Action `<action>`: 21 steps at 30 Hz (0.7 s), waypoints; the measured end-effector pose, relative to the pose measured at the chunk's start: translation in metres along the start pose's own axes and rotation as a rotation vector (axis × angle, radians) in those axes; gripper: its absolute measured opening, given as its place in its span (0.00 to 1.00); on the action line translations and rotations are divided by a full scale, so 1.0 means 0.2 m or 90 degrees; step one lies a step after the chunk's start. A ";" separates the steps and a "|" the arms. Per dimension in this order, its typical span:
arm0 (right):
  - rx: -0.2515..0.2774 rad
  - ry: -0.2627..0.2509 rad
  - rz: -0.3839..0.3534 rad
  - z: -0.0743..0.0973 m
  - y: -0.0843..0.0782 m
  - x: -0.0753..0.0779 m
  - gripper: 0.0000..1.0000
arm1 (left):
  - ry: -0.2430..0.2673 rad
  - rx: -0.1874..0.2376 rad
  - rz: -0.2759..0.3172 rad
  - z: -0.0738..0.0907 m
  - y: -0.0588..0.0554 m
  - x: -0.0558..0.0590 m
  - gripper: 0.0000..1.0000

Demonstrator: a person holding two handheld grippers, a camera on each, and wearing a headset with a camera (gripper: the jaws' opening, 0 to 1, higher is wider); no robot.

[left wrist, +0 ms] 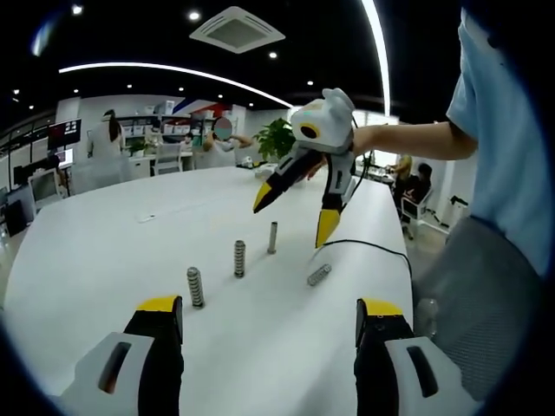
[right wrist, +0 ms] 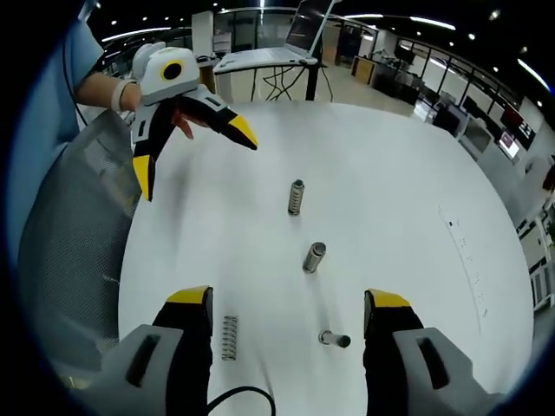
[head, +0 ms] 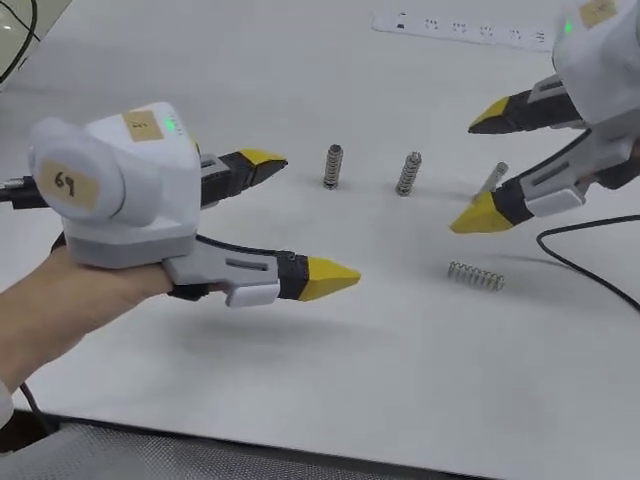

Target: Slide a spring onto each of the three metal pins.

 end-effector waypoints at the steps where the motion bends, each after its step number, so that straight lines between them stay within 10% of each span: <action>1: 0.002 -0.007 -0.009 0.02 -0.02 0.00 0.69 | -0.001 -0.002 -0.001 0.00 0.00 0.00 0.79; 21: 0.034 -0.109 -0.110 0.20 -0.24 -0.01 0.84 | -0.024 -0.010 -0.012 -0.04 0.01 0.03 0.79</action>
Point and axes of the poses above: the centre of the closed fingertips' face, and the gripper's own axes: z roughly backward along the fingers, x roughly to its right, y roughly out of its top, the point moved 4 cm from there along z, roughly backward along the fingers, and after that the axes turned 5 degrees about -y, right-handed, at the moved point
